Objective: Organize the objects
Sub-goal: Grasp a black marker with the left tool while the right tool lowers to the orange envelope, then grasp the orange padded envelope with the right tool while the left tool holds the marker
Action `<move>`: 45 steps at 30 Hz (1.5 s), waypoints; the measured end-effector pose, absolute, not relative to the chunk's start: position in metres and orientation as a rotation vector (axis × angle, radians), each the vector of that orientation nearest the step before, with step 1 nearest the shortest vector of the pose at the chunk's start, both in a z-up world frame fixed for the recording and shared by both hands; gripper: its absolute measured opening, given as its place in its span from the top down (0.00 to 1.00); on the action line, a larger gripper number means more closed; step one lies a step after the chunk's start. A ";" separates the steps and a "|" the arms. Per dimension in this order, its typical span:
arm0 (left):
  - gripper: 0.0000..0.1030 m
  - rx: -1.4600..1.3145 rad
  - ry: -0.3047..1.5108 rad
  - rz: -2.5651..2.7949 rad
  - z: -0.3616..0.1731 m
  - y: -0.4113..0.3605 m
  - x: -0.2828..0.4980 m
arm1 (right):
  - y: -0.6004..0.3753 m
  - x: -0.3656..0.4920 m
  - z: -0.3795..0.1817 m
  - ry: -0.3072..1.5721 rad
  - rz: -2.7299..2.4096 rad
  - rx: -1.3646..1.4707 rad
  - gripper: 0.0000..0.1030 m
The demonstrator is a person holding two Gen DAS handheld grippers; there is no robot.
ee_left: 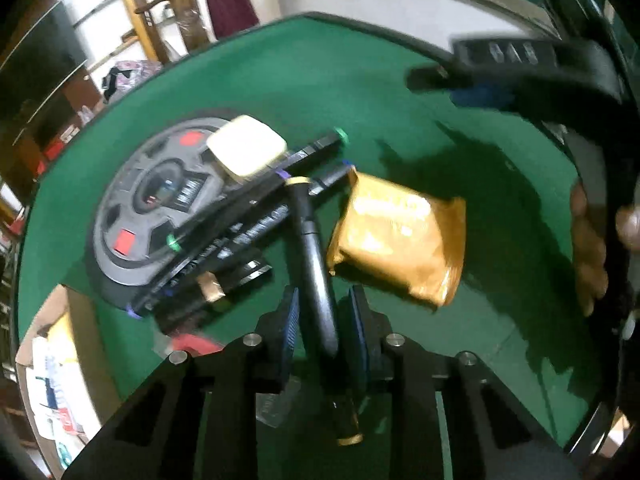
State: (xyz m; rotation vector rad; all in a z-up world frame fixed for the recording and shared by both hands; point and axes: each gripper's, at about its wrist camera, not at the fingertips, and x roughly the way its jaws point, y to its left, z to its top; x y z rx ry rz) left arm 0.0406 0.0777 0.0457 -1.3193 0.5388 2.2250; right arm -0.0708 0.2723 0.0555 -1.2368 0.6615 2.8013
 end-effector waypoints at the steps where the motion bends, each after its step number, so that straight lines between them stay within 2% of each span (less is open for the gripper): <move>1: 0.80 -1.305 0.541 2.230 0.045 0.079 0.043 | 0.273 -0.071 0.055 0.665 2.800 -1.241 0.46; 10: 0.77 -1.280 0.512 2.313 0.045 0.096 0.043 | 0.272 -0.070 0.053 0.656 2.803 -1.244 0.46; 13: 0.79 -1.284 0.429 2.342 0.046 0.094 0.045 | 0.272 -0.071 0.052 0.651 2.801 -1.255 0.46; 15: 0.89 -1.289 0.380 2.342 0.048 0.090 0.048 | 0.271 -0.072 0.051 0.655 2.803 -1.264 0.46; 23: 0.89 -1.184 0.131 2.394 0.085 0.052 0.083 | 0.262 -0.073 0.053 0.655 2.876 -1.313 0.46; 27: 0.89 -1.107 0.005 2.419 0.113 0.022 0.107 | 0.254 -0.078 0.047 0.699 2.935 -1.449 0.46; 33: 0.89 -1.053 -0.078 2.490 0.132 -0.033 0.129 | 0.221 -0.073 0.031 0.517 2.964 -1.678 0.45; 36: 0.89 -1.052 -0.120 2.534 0.132 -0.058 0.134 | 0.204 -0.059 0.033 0.383 2.990 -1.694 0.45; 40: 0.89 -1.067 -0.179 2.584 0.128 -0.089 0.137 | 0.184 -0.045 0.033 0.224 2.987 -1.707 0.40; 45: 0.89 -1.077 -0.220 2.662 0.120 -0.124 0.141 | 0.163 -0.033 0.032 -0.008 2.961 -1.712 0.40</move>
